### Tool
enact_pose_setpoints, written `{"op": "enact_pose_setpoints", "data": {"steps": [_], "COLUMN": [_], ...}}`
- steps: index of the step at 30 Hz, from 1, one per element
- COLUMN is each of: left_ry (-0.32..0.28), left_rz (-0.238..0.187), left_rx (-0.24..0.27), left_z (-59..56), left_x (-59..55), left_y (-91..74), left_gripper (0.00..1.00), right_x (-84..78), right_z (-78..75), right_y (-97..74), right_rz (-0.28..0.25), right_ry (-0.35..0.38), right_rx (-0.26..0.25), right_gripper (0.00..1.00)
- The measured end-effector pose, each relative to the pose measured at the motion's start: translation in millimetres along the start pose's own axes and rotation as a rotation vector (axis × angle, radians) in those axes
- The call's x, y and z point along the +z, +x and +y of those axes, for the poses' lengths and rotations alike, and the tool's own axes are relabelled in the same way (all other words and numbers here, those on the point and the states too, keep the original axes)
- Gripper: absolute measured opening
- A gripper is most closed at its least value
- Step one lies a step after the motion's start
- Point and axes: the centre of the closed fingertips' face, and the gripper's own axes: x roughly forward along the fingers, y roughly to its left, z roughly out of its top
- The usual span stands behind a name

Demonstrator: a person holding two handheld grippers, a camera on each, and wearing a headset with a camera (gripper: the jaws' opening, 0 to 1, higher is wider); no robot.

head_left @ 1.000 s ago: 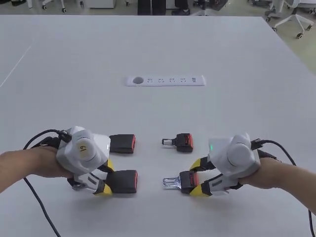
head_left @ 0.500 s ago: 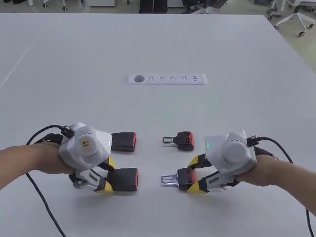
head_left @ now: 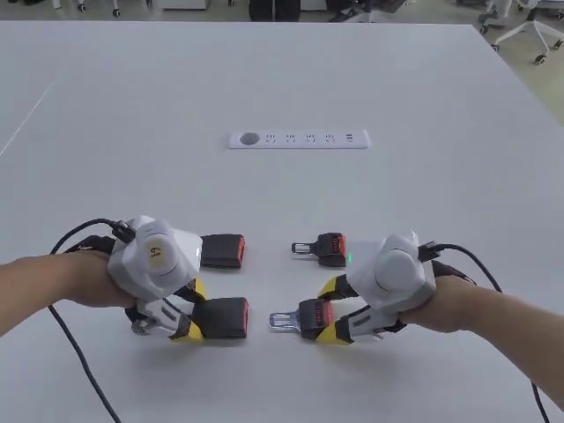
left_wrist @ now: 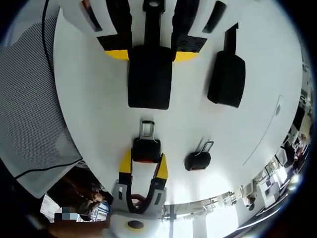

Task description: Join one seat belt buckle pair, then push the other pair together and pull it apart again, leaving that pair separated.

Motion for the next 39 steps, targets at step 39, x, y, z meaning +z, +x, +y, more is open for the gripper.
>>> {"op": "enact_pose_setpoints", "data": {"steps": [39], "left_ry": [0.012], "left_rz": [-0.016], "left_rx": [0.005], "left_z": [-1.3], "left_x": [-1.2], "left_y": [0.6], "left_gripper": [0.3], "right_x": [32.4], "right_z": [4.3], "right_y": [28.5], "right_rz": [-0.012], "right_ry": [0.004], "right_rx": [-0.002], "right_gripper": [0.3]}}
